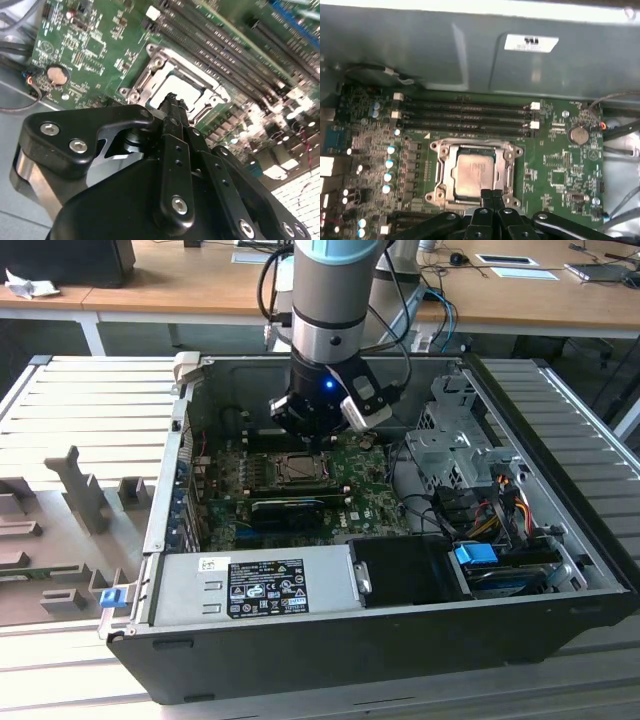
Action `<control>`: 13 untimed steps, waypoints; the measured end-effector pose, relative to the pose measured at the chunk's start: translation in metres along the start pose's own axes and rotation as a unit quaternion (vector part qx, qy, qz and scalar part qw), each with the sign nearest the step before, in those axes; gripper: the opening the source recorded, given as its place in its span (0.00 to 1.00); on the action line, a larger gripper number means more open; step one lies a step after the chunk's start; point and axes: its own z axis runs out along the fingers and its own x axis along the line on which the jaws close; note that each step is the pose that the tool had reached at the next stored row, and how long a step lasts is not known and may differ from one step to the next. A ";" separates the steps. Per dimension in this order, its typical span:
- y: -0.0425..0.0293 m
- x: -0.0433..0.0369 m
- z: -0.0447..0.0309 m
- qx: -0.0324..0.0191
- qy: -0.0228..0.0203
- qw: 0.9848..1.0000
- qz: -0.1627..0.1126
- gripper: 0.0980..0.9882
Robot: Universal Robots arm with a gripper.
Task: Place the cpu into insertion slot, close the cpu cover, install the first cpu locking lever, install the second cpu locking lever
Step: 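Install the second cpu locking lever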
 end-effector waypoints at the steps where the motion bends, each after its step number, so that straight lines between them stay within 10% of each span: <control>1: -0.0022 0.0003 -0.0003 0.000 0.000 1.000 0.000 0.01; 13: -0.0281 0.0022 -0.0036 0.000 0.000 1.000 0.000 0.01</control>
